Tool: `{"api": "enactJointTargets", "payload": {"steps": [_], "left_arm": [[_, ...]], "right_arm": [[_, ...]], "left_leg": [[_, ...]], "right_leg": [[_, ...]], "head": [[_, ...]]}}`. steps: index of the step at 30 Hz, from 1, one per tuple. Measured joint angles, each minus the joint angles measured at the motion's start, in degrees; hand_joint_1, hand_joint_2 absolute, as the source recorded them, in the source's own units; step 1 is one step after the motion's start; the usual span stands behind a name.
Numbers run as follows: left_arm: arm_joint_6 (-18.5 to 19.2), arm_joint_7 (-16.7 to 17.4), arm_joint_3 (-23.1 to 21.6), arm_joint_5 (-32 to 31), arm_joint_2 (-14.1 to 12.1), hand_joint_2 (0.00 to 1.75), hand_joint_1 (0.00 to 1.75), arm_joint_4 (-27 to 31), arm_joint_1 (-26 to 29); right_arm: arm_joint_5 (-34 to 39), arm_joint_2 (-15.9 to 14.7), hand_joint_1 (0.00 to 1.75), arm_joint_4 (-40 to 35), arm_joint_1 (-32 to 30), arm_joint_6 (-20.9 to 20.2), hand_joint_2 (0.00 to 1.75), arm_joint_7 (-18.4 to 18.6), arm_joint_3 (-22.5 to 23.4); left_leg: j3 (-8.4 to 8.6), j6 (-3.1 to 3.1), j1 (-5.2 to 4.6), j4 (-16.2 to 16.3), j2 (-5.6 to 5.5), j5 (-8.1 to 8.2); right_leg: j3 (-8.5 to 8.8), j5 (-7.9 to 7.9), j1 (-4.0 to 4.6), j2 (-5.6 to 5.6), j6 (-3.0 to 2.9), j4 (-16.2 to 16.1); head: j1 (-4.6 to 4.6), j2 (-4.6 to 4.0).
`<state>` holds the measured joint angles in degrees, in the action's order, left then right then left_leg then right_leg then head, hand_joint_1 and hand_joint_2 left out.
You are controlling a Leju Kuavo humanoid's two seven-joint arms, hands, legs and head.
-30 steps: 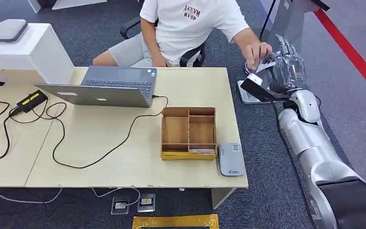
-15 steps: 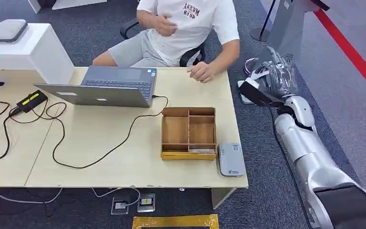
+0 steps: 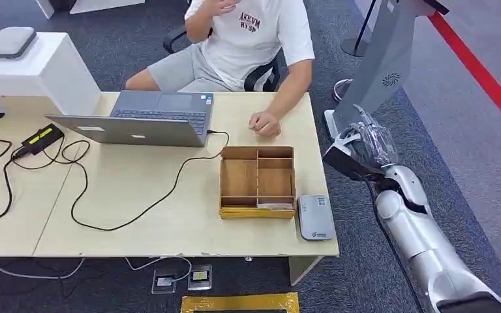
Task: Pass the card to the sensor for recognition and then transmit it.
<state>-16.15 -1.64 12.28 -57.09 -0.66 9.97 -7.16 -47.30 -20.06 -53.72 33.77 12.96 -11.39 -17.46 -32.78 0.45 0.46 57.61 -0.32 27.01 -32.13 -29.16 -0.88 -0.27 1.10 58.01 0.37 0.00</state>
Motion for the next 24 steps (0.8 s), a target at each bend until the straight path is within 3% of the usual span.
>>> {"api": "enactJointTargets", "payload": {"steps": [10,24], "left_arm": [[-0.9,0.3,0.0,0.3,-0.2,1.75,0.0,0.0,0.2],[-1.9,0.6,0.0,1.3,-0.5,1.75,0.0,0.0,0.2]], "right_arm": [[1.2,-2.2,1.75,-16.1,-11.2,-10.4,1.75,10.8,-0.2],[2.4,-3.6,1.75,-31.5,-21.7,-15.6,1.75,16.0,-0.2]], "left_leg": [[0.0,-0.04,0.01,0.0,-0.02,0.04],[0.03,-0.04,0.01,0.0,0.08,0.05]], "right_leg": [[0.02,-0.02,0.01,-0.03,0.0,0.0],[0.01,-0.02,0.01,0.05,0.0,0.0]], "head": [[0.0,0.0],[0.0,0.0]]}}
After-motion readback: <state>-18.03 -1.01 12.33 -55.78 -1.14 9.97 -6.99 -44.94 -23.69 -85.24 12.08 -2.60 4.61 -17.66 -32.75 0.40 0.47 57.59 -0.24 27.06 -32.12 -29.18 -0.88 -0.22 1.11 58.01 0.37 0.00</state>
